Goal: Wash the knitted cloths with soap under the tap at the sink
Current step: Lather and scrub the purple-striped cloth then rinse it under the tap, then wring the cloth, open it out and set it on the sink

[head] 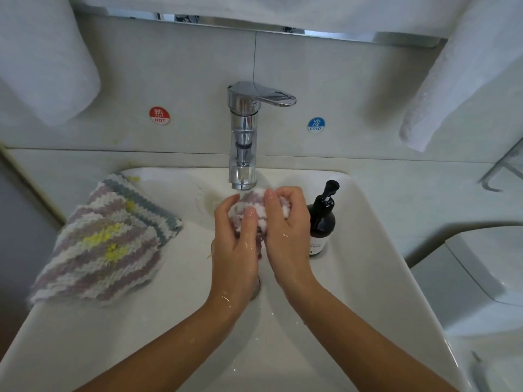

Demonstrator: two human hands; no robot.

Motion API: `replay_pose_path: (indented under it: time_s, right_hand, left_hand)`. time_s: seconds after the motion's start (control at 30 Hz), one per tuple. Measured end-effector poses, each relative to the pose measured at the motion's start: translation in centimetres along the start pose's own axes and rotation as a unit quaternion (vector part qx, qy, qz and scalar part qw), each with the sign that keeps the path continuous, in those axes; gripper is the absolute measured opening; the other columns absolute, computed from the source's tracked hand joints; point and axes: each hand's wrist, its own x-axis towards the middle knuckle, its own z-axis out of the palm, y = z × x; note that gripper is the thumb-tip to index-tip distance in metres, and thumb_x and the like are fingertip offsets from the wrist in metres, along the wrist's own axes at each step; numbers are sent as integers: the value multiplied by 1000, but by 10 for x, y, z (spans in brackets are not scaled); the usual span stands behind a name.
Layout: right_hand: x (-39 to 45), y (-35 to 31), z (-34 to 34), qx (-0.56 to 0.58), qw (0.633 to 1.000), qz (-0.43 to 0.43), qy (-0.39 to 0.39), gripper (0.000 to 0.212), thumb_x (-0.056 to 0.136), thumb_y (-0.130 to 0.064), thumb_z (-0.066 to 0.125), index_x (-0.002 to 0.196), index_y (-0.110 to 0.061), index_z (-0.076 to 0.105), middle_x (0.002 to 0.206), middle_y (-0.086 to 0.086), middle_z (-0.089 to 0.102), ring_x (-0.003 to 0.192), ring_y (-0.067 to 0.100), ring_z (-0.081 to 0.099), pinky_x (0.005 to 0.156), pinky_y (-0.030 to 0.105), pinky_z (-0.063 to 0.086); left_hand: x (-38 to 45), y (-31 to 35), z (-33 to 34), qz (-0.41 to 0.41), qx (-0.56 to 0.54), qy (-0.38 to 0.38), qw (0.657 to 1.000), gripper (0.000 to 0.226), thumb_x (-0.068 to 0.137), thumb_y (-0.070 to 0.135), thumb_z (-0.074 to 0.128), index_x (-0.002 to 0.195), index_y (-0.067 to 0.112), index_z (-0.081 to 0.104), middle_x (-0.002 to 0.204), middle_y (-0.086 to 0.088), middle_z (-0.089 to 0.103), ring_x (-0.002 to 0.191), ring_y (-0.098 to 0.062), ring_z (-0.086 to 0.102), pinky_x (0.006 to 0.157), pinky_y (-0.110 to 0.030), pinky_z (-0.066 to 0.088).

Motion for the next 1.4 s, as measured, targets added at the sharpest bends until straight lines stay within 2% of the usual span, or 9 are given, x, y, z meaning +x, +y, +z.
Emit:
replay_pose_path:
  time_s: [0.13, 0.27, 0.4, 0.57, 0.8, 1.03, 1.1, 1.27, 1.4]
  right_hand:
    - [-8, 0, 5, -11, 998, -15, -56, 18, 99, -19, 52, 87, -33, 53, 79, -8, 62, 76, 14, 67, 64, 32, 58]
    - [-17, -1, 14, -36, 997, -37, -49, 16, 95, -32, 50, 79, -30, 53, 74, 2, 62, 72, 23, 63, 64, 43, 55]
    - [-24, -6, 16, -8, 998, -32, -46, 41, 95, -38, 44, 74, -4, 56, 65, 14, 58, 59, 22, 55, 56, 39, 47]
    - [-23, -2, 11, -8, 999, -6, -43, 47, 100, -19, 49, 54, -9, 43, 49, 3, 40, 48, 9, 39, 46, 25, 32]
    - [-22, 1, 8, -49, 997, 0, -56, 50, 99, -10, 48, 50, -15, 38, 44, -6, 38, 45, 5, 36, 45, 19, 30]
    - [-21, 3, 8, -55, 996, 24, -66, 51, 98, -11, 48, 48, -16, 39, 42, -10, 38, 44, 5, 37, 45, 18, 31]
    - [-21, 3, 8, -57, 995, 22, -73, 50, 98, -11, 47, 49, -16, 42, 43, -9, 41, 45, 5, 40, 46, 18, 33]
    - [-23, 0, 6, -58, 995, 37, -77, 47, 99, -11, 47, 52, -12, 42, 47, -2, 42, 47, 6, 38, 47, 20, 32]
    - [-22, 3, 3, -66, 993, 58, -74, 43, 101, -22, 44, 62, -5, 50, 57, 11, 52, 54, 16, 50, 52, 33, 43]
  left_hand:
    - [8, 6, -8, 22, 13, 34, 999, 16, 96, 40, 44, 111, 47, 47, 90, 19, 67, 84, 1, 67, 64, -15, 54]
    - [7, 10, -9, 63, 24, 57, 996, 37, 82, 54, 45, 95, 23, 59, 81, 7, 68, 73, -2, 67, 58, -13, 50]
    - [4, 8, -5, 54, 21, 61, 996, 47, 87, 51, 43, 78, 11, 66, 65, 2, 67, 61, -10, 66, 55, -18, 51]
    - [4, 0, -5, 27, 45, 59, 997, 49, 102, 25, 42, 66, 0, 64, 58, -10, 64, 57, -21, 64, 51, -26, 50]
    - [3, -5, -7, 25, 58, 52, 997, 48, 102, 15, 41, 62, -3, 60, 53, -10, 59, 50, -12, 57, 48, -22, 46]
    - [3, -10, -9, 44, 86, 55, 994, 46, 102, 13, 40, 64, -3, 61, 59, -17, 62, 56, -26, 61, 52, -37, 49]
    - [3, -10, -10, 64, 88, 57, 992, 46, 100, 18, 42, 63, -4, 59, 58, -17, 61, 54, -24, 60, 52, -41, 49]
    - [2, -11, -10, 85, 89, 52, 991, 48, 93, 28, 39, 60, -3, 58, 54, -15, 59, 53, -27, 58, 48, -37, 46]
    - [6, -12, -9, 64, 117, 17, 991, 46, 103, 24, 42, 61, 17, 61, 53, 5, 62, 51, -7, 59, 49, -21, 45]
